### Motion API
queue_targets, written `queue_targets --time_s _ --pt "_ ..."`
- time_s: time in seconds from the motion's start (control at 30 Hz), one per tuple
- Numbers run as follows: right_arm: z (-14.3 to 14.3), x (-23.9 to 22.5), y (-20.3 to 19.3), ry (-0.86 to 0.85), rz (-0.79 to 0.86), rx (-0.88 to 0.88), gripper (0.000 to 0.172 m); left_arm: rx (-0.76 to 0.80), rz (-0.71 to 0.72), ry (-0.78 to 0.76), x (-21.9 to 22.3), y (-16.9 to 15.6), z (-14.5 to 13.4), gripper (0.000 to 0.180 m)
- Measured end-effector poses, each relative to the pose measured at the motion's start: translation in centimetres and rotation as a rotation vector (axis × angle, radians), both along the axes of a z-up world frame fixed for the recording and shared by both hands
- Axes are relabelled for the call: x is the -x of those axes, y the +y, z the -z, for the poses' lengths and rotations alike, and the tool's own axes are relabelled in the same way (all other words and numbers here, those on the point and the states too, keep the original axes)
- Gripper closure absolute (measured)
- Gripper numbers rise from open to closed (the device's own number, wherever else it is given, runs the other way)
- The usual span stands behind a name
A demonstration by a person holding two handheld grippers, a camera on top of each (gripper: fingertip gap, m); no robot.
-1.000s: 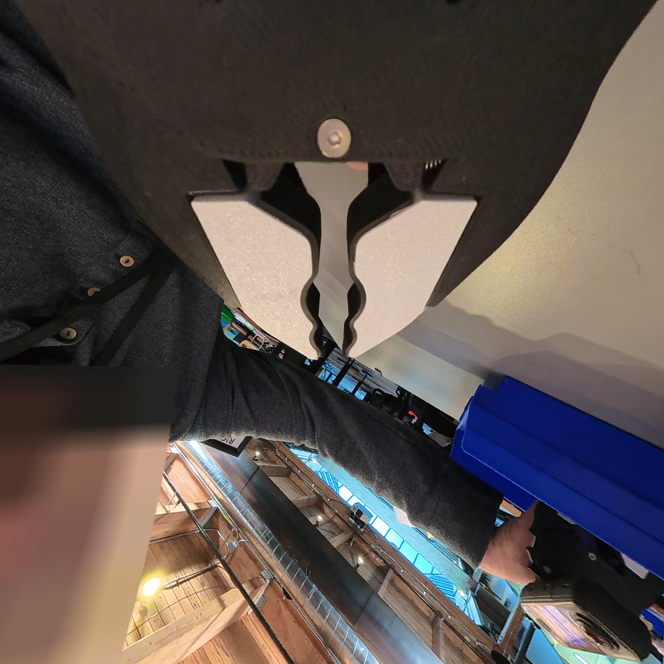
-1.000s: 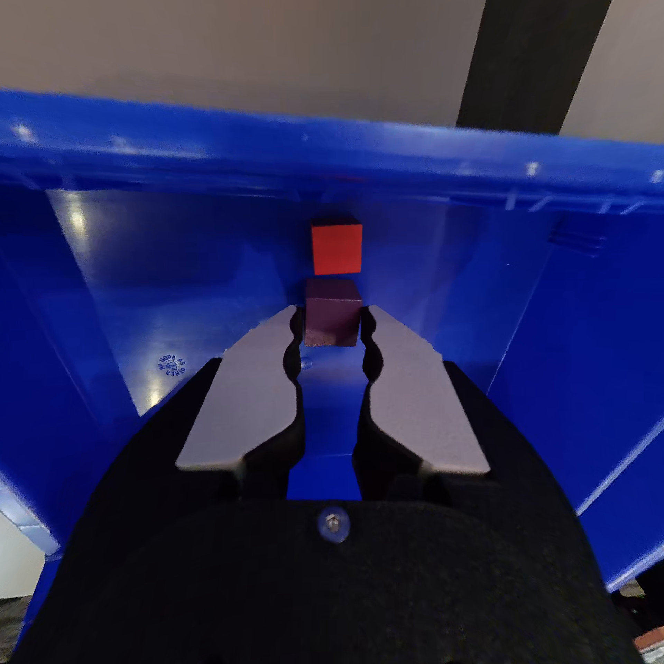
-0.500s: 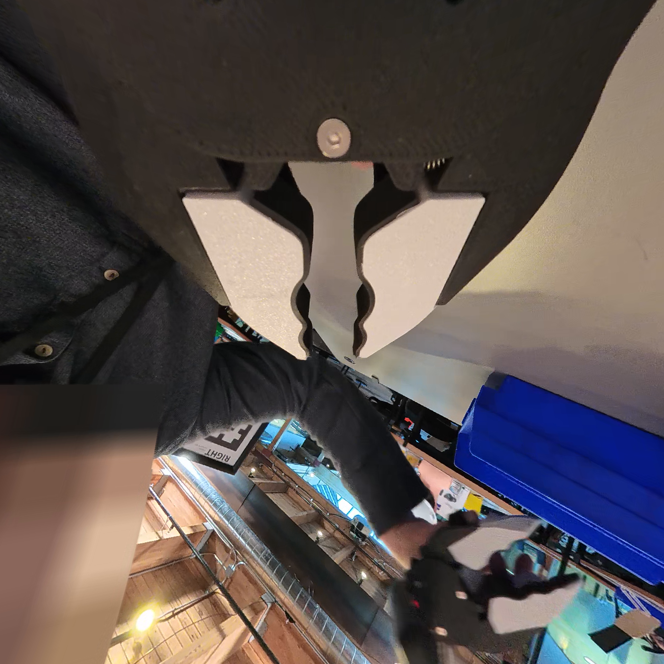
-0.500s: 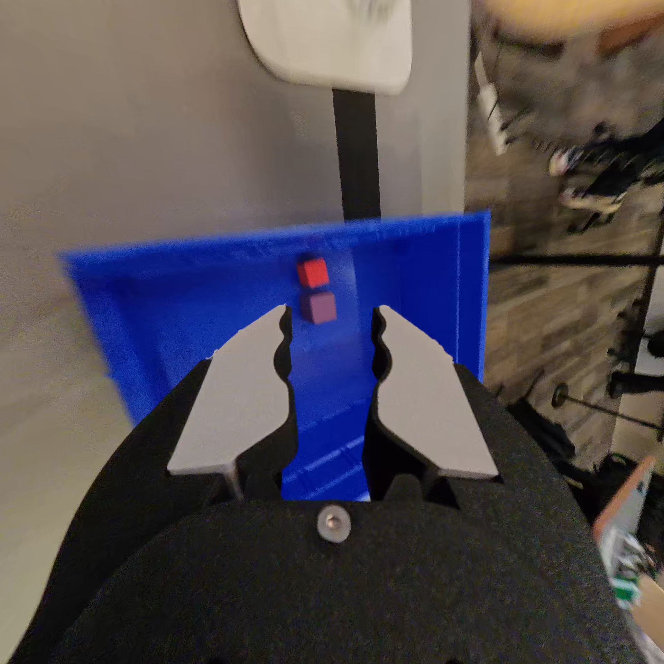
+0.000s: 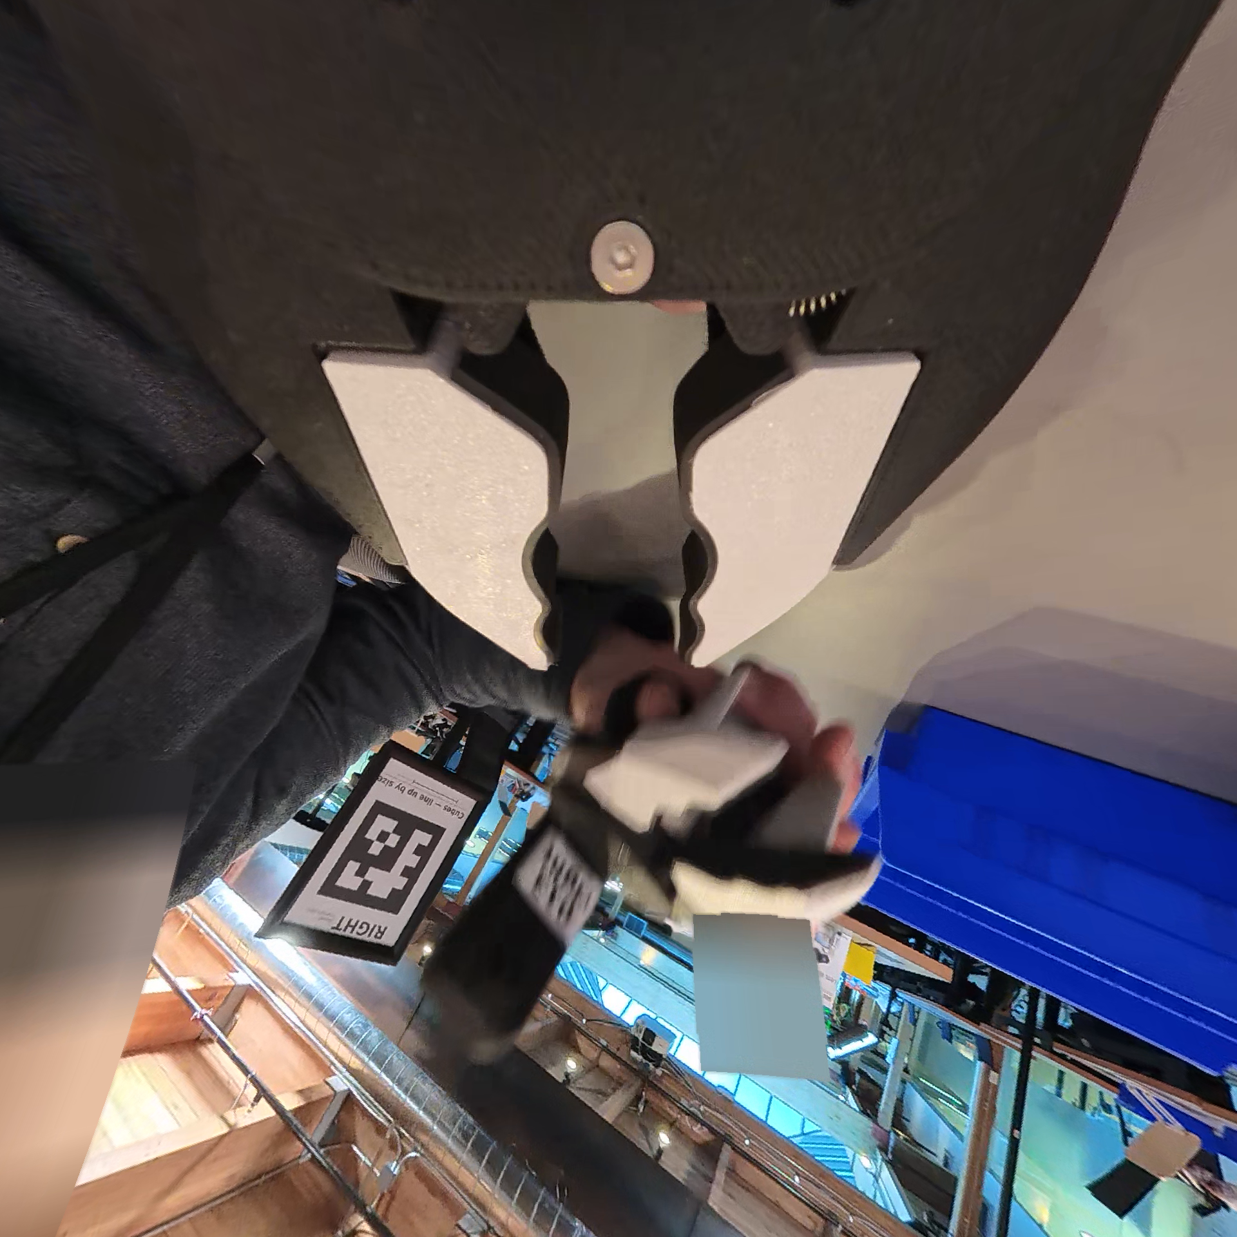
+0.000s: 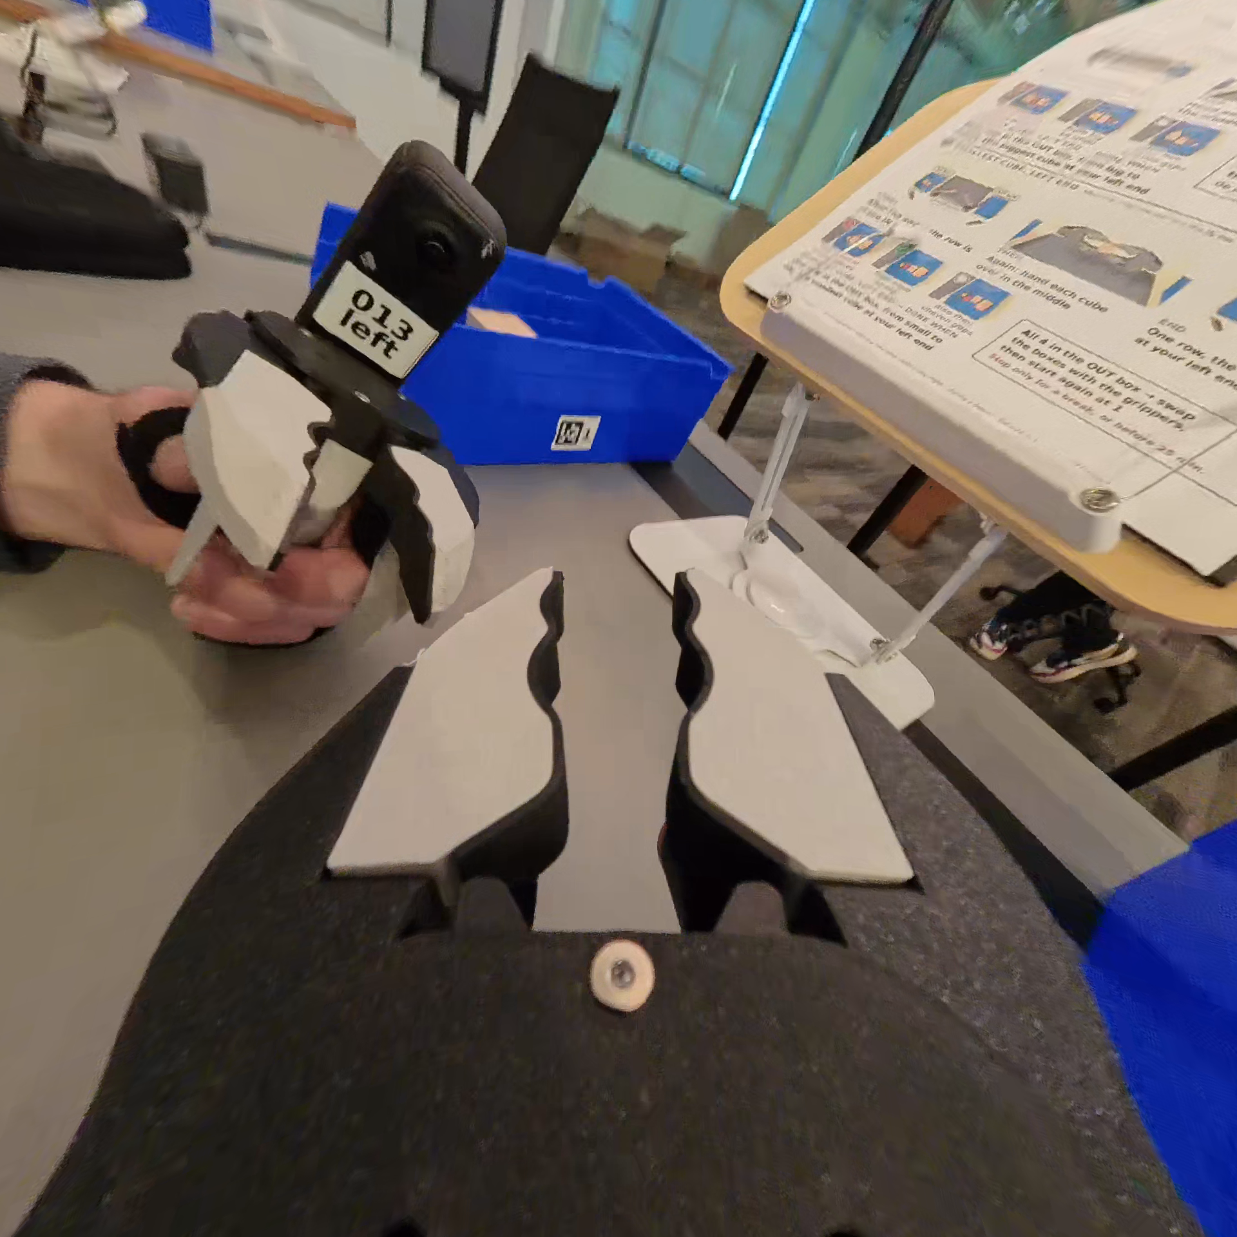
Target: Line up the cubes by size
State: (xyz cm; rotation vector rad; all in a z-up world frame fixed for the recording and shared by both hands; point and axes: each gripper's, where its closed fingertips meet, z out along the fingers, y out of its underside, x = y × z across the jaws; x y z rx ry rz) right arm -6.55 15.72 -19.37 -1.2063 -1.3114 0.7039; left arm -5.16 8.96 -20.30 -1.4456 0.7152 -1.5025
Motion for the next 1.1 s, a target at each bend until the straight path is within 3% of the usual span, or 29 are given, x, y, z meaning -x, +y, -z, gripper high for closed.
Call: queue_targets --time_s 0.27,0.33,0.4,0.47,0.63,0.77,0.9,1.1 --pt "3.5 1.1 -0.9 0.031 -0.035 -0.082 0.145 -0.096 0.017 0.070 -0.1 -0.6 -0.1 0.147" --pt "4.1 1.0 -1.0 0.001 -0.054 -0.087 0.145 -0.158 0.010 0.081 0.7 -1.1 -1.7 0.147" --pt "4.0 1.0 -1.0 0.009 -0.067 -0.084 0.145 -0.245 -0.054 0.138 2.1 -1.3 -3.7 0.143" --pt "4.1 1.0 -1.1 0.002 -0.077 -0.087 0.144 -0.357 -0.165 0.294 4.7 -1.3 -5.4 0.136" --pt "4.4 1.1 -1.4 -0.018 -0.092 -0.102 0.144 -0.533 -0.520 0.690 16.0 0.8 -9.0 0.122" --pt "4.6 1.2 -1.4 -0.031 -0.103 -0.095 0.143 -0.415 -0.557 1.082 25.2 4.8 -5.2 0.105" --pt "4.9 1.3 -1.6 -0.046 -0.116 -0.099 0.143 -0.275 -0.441 1.423 32.1 7.5 0.3 0.102" --pt "5.0 1.4 -1.8 -0.055 -0.131 -0.099 0.143 -0.108 -0.262 1.679 37.5 9.3 6.2 0.102"
